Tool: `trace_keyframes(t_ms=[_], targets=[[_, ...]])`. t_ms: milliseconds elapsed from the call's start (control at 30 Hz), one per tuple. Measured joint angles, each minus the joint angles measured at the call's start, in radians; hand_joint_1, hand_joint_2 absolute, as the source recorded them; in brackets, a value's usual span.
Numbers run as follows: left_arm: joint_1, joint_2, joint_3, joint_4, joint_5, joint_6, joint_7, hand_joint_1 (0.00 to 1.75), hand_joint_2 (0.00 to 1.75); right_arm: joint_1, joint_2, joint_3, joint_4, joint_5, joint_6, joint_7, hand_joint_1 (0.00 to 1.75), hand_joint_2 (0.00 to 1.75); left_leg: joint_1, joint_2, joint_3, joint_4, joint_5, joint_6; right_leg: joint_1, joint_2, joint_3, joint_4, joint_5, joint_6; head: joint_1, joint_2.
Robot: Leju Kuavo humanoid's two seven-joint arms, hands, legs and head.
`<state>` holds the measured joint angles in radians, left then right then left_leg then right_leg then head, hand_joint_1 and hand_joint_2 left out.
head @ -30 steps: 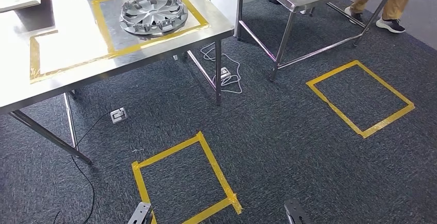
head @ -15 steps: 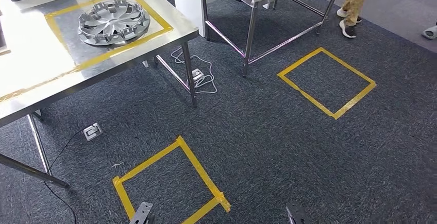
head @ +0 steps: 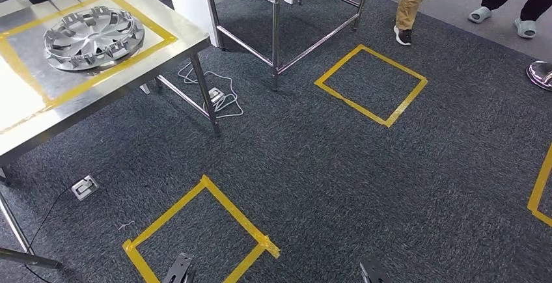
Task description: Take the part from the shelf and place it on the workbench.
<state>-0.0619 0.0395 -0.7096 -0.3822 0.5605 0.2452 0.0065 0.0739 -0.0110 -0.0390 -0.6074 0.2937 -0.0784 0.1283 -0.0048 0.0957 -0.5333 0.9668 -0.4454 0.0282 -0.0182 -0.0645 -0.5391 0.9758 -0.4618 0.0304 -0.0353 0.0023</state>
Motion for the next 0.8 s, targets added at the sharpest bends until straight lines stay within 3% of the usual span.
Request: trace_keyframes(t_ms=[33, 100, 167, 233, 300, 333, 367, 400, 467, 533, 600, 633, 700, 733, 800], targets=[[-0.001, 0.0, 0.0, 0.0, 0.0, 0.0, 0.0, 0.0, 0.0, 0.0, 0.0, 0.0, 0.0, 0.0, 0.0, 0.0, 0.0, 0.0, -0.002, 0.009, 0.001, 0.001, -0.001, -0.006, 0.003, 0.0, 0.002, -0.008, 0.003, -0.01, 0.001, 0.0], [-0.002, 0.0, 0.0, 0.0, -0.001, 0.0, 0.0, 0.0, 0.0, 0.003, 0.0, 0.0, -0.001, 0.0, -0.001, 0.0, 0.0, 0.0, 0.001, 0.018, 0.002, 0.005, -0.005, -0.016, 0.001, 0.023, -0.001, -0.01, 0.009, -0.024, 0.002, 0.0], [-0.004, 0.0, -0.001, 0.0, -0.002, 0.0, 0.0, 0.0, 0.0, 0.005, 0.0, -0.001, -0.001, 0.0, -0.001, 0.0, 0.0, 0.0, 0.008, -0.019, -0.014, 0.048, -0.041, -0.027, -0.005, 0.044, 0.0, -0.012, 0.016, -0.036, 0.0, 0.0], [-0.003, 0.001, -0.001, 0.0, -0.002, 0.0, 0.0, 0.0, 0.0, 0.004, 0.001, -0.001, -0.001, -0.001, -0.001, 0.0, 0.0, 0.0, 0.014, -0.074, -0.065, 0.173, -0.115, -0.036, -0.006, 0.065, -0.002, -0.012, 0.021, -0.044, -0.003, 0.0], [-0.001, 0.002, -0.002, 0.0, -0.002, 0.0, 0.0, 0.0, 0.0, 0.005, 0.001, -0.001, -0.001, -0.001, -0.001, 0.0, 0.0, 0.0, 0.016, -0.092, -0.118, 0.297, -0.164, -0.038, -0.002, 0.089, -0.004, -0.01, 0.023, -0.047, -0.002, 0.0], [0.0, 0.002, -0.003, 0.0, -0.002, 0.0, 0.0, 0.0, 0.0, 0.007, 0.002, -0.001, -0.001, -0.001, -0.001, 0.0, 0.0, 0.0, 0.016, -0.095, -0.124, 0.311, -0.158, -0.037, -0.001, 0.103, -0.004, -0.01, 0.024, -0.048, -0.002, 0.0], [0.0, 0.002, -0.003, 0.0, -0.002, 0.0, 0.0, 0.0, 0.0, 0.007, 0.002, -0.001, -0.001, -0.001, -0.001, 0.0, 0.0, 0.0, 0.016, -0.097, -0.11, 0.282, -0.133, -0.034, 0.0, 0.117, -0.003, -0.008, 0.024, -0.047, -0.002, 0.0], [0.0, 0.002, -0.003, 0.0, -0.002, 0.0, 0.0, 0.0, 0.0, 0.007, 0.002, -0.001, -0.001, -0.001, -0.001, 0.0, 0.0, 0.0, 0.016, -0.107, -0.079, 0.218, -0.093, -0.03, 0.001, 0.131, -0.001, -0.007, 0.024, -0.047, -0.002, 0.0], [0.0, 0.004, -0.003, 0.001, -0.002, 0.0, 0.0, 0.0, 0.0, 0.006, 0.003, -0.001, -0.002, -0.001, -0.001, 0.0, 0.0, 0.0, 0.017, -0.148, -0.013, 0.079, -0.031, -0.019, 0.002, 0.156, -0.001, -0.006, 0.026, -0.044, -0.001, 0.0], [-0.001, 0.006, -0.003, 0.001, -0.004, 0.0, 0.0, 0.0, 0.0, 0.006, 0.004, -0.001, -0.002, -0.001, -0.001, 0.0, 0.0, 0.0, 0.015, -0.172, 0.011, 0.021, -0.019, -0.011, 0.0, 0.177, -0.01, -0.005, 0.031, -0.034, -0.002, 0.0], [-0.004, 0.005, -0.003, 0.001, -0.007, 0.0, 0.0, 0.0, 0.0, 0.009, 0.004, -0.001, -0.002, -0.002, -0.001, 0.0, 0.0, 0.0, 0.014, -0.155, 0.01, 0.012, -0.016, -0.005, -0.002, 0.193, -0.022, -0.007, 0.039, -0.021, -0.004, 0.0], [-0.005, 0.004, -0.003, 0.001, -0.008, 0.0, 0.0, 0.0, 0.0, 0.012, 0.005, -0.001, -0.002, -0.002, -0.001, 0.0, 0.0, 0.0, 0.015, -0.144, 0.011, 0.004, -0.011, -0.001, -0.001, 0.182, -0.03, -0.002, 0.037, -0.017, -0.003, 0.0], [-0.007, 0.003, -0.003, 0.0, -0.009, 0.001, 0.0, 0.0, 0.0, 0.012, 0.005, -0.001, -0.003, -0.003, -0.001, 0.0, 0.0, 0.0, 0.017, -0.117, 0.012, -0.009, -0.001, 0.009, 0.001, 0.128, -0.069, 0.066, 0.004, -0.019, 0.001, 0.0], [-0.006, 0.003, -0.003, 0.001, -0.009, 0.001, 0.0, 0.0, 0.0, 0.01, 0.005, -0.001, -0.003, -0.004, -0.001, 0.0, 0.0, 0.0, 0.015, -0.103, 0.01, -0.011, 0.001, 0.011, 0.001, 0.099, -0.103, 0.132, -0.027, -0.022, 0.003, 0.0], [-0.005, 0.004, -0.003, 0.001, -0.009, 0.001, 0.0, 0.0, 0.0, 0.008, 0.005, -0.001, -0.004, -0.004, -0.001, 0.001, 0.0, 0.0, 0.01, -0.074, 0.005, -0.011, 0.003, 0.013, -0.002, 0.078, -0.169, 0.274, -0.08, -0.022, 0.004, 0.0]])
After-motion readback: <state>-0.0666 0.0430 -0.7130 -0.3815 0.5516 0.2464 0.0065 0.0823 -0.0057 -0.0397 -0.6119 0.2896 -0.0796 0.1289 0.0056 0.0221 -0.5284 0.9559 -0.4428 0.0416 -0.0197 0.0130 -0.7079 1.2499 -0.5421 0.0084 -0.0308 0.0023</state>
